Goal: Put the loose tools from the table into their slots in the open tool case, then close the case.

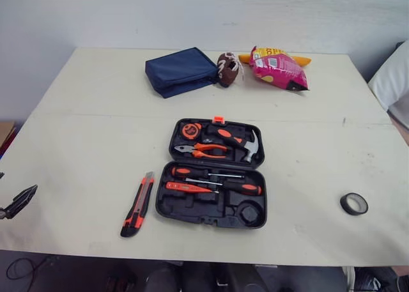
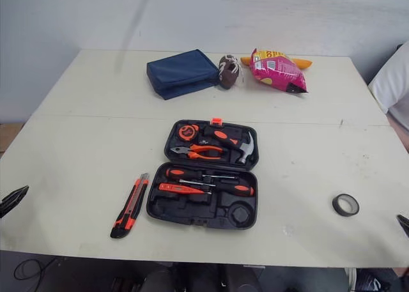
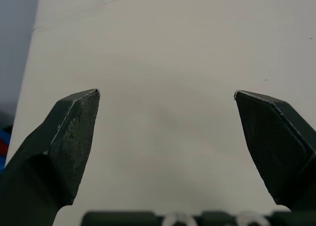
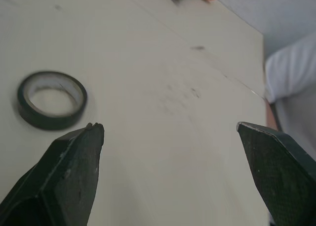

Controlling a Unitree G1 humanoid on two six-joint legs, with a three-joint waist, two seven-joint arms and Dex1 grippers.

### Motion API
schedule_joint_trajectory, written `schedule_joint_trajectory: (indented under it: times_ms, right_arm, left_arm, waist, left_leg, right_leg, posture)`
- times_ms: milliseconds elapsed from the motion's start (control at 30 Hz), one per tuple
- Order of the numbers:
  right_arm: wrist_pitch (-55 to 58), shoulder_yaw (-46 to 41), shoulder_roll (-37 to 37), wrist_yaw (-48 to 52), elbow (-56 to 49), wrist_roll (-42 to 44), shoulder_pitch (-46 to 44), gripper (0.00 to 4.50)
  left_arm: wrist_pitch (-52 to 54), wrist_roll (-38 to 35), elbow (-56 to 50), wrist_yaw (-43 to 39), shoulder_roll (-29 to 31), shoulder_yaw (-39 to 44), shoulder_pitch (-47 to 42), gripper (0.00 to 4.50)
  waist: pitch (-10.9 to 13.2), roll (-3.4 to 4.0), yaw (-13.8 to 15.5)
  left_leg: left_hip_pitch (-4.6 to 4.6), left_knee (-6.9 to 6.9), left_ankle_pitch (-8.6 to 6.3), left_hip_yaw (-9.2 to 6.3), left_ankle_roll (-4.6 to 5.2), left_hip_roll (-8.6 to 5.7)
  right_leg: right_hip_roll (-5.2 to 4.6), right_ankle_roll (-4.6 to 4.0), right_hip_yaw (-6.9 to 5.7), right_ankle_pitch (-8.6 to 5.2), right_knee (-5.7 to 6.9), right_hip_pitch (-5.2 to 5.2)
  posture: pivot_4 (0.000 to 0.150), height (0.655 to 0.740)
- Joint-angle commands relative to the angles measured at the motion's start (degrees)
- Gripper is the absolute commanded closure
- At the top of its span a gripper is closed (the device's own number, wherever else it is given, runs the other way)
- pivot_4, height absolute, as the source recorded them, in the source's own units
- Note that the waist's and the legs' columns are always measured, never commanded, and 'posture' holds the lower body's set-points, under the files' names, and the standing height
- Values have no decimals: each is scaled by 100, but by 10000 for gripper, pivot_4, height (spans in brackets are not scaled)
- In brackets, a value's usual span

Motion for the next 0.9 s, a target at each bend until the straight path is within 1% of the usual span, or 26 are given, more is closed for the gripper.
schedule_joint_trajectory:
  times_ms: [33,100,167,200,267,367,400,500,633,667,733,800,900]
  right_arm:
    - [494,593,382,293,-1362,342,-86,0]
    - [815,1053,637,446,-2316,488,-121,0]
    - [1351,1597,904,224,-3412,676,-331,0]
    - [1543,1759,983,163,-3764,722,-372,0]
    - [1706,2024,1174,59,-4253,735,-526,0]
    - [2017,2462,1357,68,-4780,766,-742,0]
    - [2088,2584,1401,99,-4884,776,-809,0]
    - [2087,2824,1517,389,-4811,763,-1026,0]
    - [2057,2930,1617,534,-4542,698,-1277,0]
    - [2042,2944,1627,570,-4491,690,-1320,0]
    - [2009,2969,1650,631,-4412,670,-1404,0]
    - [2018,2986,1680,600,-4364,641,-1518,0]
    - [2030,3020,1698,565,-4379,579,-1615,0]
  left_arm:
    - [695,-409,-1426,337,-187,42,283,586]
    - [1528,-748,-2358,643,-266,-32,442,586]
    - [2414,-1096,-3382,1165,-439,-89,707,586]
    - [2692,-1196,-3717,1317,-493,-93,814,586]
    - [3161,-1533,-4368,1489,-626,-83,1075,586]
    - [3859,-1891,-5181,1916,-707,-218,1289,586]
    - [4066,-1953,-5397,2075,-708,-289,1324,586]
    - [4841,-2062,-6259,3048,-809,-806,1216,586]
    - [5519,-2568,-6896,4002,-1168,-1148,1103,586]
    - [5673,-2354,-7087,4184,-1129,-1421,1172,586]
    - [5944,-2226,-7363,4470,-1153,-1919,1298,586]
    - [5977,-2210,-7396,4827,-1453,-1991,1279,586]
    - [6057,-2063,-7345,4833,-1441,-2264,1328,586]
  waist:
    - [0,0,-7]
    - [-1,-5,-10]
    - [4,7,-23]
    - [6,16,-43]
    - [7,20,-44]
    - [9,16,-12]
    - [9,11,11]
    - [9,10,76]
    - [8,9,122]
    - [8,9,124]
    - [8,8,126]
    - [8,9,110]
    - [7,10,112]
  left_leg:
    - [0,-1,0,-1,0,0]
    - [-3,-3,0,-10,-2,4]
    - [-8,-2,1,-14,-4,4]
    - [-7,-2,1,-14,-4,4]
    - [-7,0,16,-13,20,2]
    - [-9,-3,19,-17,17,2]
    - [-9,-2,19,-18,17,2]
    - [-9,6,20,-24,22,-2]
    - [-11,10,21,-23,34,-8]
    - [-10,10,21,-23,35,-8]
    - [-10,9,21,-24,33,-8]
    - [-9,9,22,-24,32,-9]
    - [-8,15,23,-25,31,-6]
  right_leg:
    - [1,2,0,1,1,0]
    - [5,4,-1,1,6,-3]
    - [7,5,-3,1,7,-4]
    - [6,7,-2,2,8,-3]
    - [6,11,0,1,11,-4]
    - [11,11,-1,-1,9,-7]
    - [12,11,-1,-2,8,-7]
    - [11,9,1,-1,7,-2]
    - [10,11,7,2,1,4]
    - [10,11,8,2,1,4]
    - [12,10,8,2,1,4]
    - [12,9,10,1,1,4]
    - [19,5,11,2,3,3]
  posture:
    - [1500,7400]
    - [1500,7400]
    - [1500,7400]
    - [1500,7400]
    - [1500,7400]
    - [1500,7400]
    - [1500,7400]
    - [1500,7400]
    - [1500,7400]
    - [1500,7400]
    - [1500,7400]
    - [1500,7400]
    - [1500,7400]
